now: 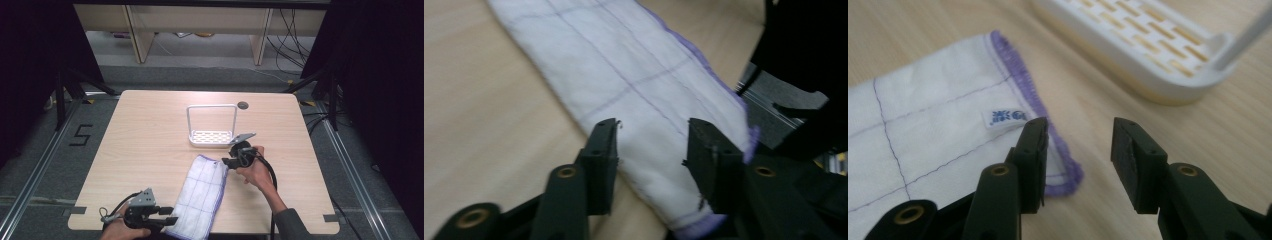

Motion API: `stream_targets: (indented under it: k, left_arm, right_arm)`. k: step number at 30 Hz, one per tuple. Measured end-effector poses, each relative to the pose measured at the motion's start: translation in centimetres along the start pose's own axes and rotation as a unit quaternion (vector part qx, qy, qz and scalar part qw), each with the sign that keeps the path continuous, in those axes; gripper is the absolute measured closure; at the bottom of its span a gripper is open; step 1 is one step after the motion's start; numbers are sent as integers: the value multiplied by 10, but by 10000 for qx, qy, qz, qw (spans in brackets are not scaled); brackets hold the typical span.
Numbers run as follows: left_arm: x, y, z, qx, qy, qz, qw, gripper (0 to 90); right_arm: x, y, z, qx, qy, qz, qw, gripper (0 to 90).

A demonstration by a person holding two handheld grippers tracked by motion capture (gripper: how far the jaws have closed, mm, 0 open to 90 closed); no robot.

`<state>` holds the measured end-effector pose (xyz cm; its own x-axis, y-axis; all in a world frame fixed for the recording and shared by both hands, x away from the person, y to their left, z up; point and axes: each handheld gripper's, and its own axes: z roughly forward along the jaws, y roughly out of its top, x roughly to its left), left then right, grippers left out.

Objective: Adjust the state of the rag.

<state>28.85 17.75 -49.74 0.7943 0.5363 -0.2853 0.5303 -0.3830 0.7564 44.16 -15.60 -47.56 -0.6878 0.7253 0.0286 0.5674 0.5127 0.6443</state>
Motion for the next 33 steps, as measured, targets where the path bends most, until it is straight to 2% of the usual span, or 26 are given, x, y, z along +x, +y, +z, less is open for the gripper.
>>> stream_targets:
  k: [1,2,3,5,6,7,9,10,12,13,14,15,17,18,19,20,21,22,23,25,27,28,29,31,32,33]
  left_arm:
    - [5,3,0,-109,122,-102,9998,488]
    - [11,7,1,-113,135,-121,9998,483]
    - [18,13,2,-114,279,-126,9995,480]
    - [29,24,6,-137,472,-112,9987,466]
    - [29,24,6,-137,472,-112,9987,460]
    - [40,36,13,-170,582,-141,9981,452]
    - [47,47,21,-155,661,-129,9976,446]
    - [53,54,26,-201,694,-144,9973,445]
    - [61,66,36,-168,806,-103,9966,441]
    - [65,71,39,-118,887,-49,9960,440]
    - [69,76,44,-87,879,-94,9960,440]
    - [71,81,51,-117,935,-120,9955,440]
    - [81,89,59,23,997,34,9950,440]
    - [81,89,59,23,997,34,9950,441]
    - [87,95,69,64,961,-43,9953,445]
    - [89,97,74,54,948,-81,9954,444]
    - [90,99,79,20,942,-144,9955,445]
    - [92,102,82,102,918,-78,9957,445]
    - [92,103,85,60,934,-119,9955,446]
    - [93,107,92,-14,838,-220,9962,453]
    - [94,111,98,125,808,-96,9966,454]
    - [94,111,98,125,808,-96,9966,459]
    - [92,113,105,144,770,-142,9968,471]
    - [94,114,111,364,779,5,9963,494]
    - [94,114,111,364,779,5,9963,524]
    - [95,114,114,385,761,23,9964,576]
  right_arm:
    - [-4,-3,-5,-170,1,275,9995,579]
    - [-6,-4,-11,-68,1,406,9992,563]
    - [-7,-6,-11,-186,-41,444,9988,550]
    - [-8,-8,-18,-76,-150,486,9987,523]
    - [-8,-8,-18,-76,-150,486,9987,523]
    - [-4,-11,-20,-129,-215,599,9979,517]
    - [-2,-14,-17,-228,-148,487,9984,511]
    - [0,-15,-18,-135,-138,550,9983,504]
    - [4,-16,-13,11,-146,500,9986,484]
    - [5,-16,-12,3,-165,570,9982,482]
    - [8,-15,-12,20,-179,738,9971,476]
    - [7,-15,-11,25,-160,666,9976,473]
    - [7,-14,-9,-11,-208,527,9984,468]
    - [10,-14,-10,73,-220,737,9970,467]
    - [9,-14,-8,8,-227,689,9974,467]
    - [9,-14,-9,74,-243,732,9970,467]
    - [9,-14,-8,31,-248,739,9970,469]
    - [8,-15,-7,59,-194,775,9968,468]
    - [7,-16,-6,79,-168,774,9968,466]
    - [8,-16,-3,123,-176,810,9965,466]
    - [8,-16,0,160,-141,772,9968,465]
    - [8,-16,0,160,-141,772,9968,465]
    - [10,-15,4,172,-161,791,9966,466]
    - [12,-14,7,229,-141,733,9969,476]
    - [12,-14,7,229,-141,733,9969,476]
    - [13,-14,12,282,-132,667,9973,524]
